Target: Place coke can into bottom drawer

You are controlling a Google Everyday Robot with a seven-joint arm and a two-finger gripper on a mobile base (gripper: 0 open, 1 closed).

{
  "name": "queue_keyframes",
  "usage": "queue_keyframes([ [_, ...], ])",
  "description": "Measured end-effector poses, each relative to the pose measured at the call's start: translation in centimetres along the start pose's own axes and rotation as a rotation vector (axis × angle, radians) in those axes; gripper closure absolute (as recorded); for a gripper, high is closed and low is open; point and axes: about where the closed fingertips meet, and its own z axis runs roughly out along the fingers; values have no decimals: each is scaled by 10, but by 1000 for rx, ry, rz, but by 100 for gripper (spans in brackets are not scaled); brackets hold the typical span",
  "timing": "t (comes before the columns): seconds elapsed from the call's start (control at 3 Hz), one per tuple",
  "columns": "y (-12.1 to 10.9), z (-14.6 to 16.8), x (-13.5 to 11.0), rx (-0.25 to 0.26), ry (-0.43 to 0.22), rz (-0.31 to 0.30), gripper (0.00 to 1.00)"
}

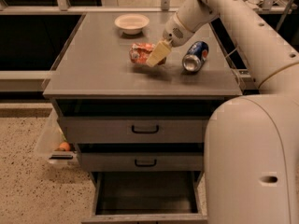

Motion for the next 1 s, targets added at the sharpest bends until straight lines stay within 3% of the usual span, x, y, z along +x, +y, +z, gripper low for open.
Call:
queue_keyframes([
  [0.33, 25, -38, 7, -7, 5, 35, 100],
  [0.67, 74, -87, 30, 6, 12, 140, 100],
  [1.0, 122, -105, 61, -14, 40, 230, 100],
])
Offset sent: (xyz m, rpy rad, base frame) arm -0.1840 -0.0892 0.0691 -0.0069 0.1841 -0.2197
